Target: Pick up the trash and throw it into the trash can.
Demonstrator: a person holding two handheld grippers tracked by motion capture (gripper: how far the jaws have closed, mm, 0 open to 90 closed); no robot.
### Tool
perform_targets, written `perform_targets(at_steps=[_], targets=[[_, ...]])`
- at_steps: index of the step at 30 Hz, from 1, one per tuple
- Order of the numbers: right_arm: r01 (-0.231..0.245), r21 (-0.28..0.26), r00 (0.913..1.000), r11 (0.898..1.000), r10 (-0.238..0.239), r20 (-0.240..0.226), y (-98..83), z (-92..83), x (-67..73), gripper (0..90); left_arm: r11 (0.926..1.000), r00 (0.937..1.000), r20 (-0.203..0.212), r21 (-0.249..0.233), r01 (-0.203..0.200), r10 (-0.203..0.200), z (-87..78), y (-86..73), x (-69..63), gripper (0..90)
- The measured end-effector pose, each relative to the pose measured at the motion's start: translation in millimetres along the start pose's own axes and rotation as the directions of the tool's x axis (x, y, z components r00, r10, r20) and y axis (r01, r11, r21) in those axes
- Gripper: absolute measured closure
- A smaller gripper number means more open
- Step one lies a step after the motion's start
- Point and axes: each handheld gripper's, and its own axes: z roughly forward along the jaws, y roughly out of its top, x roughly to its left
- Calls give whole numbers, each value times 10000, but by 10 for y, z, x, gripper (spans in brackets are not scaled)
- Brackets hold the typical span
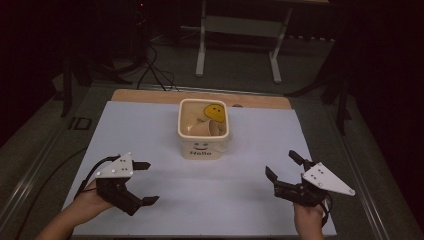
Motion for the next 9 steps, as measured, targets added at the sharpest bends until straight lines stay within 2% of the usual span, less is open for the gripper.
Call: perform_targets(at_steps=[9], targets=[[121, 134, 9996, 9998, -118, -243, -25, 32, 20, 131, 9995, 9996, -195, -263, 195, -200, 73, -160, 21, 28]])
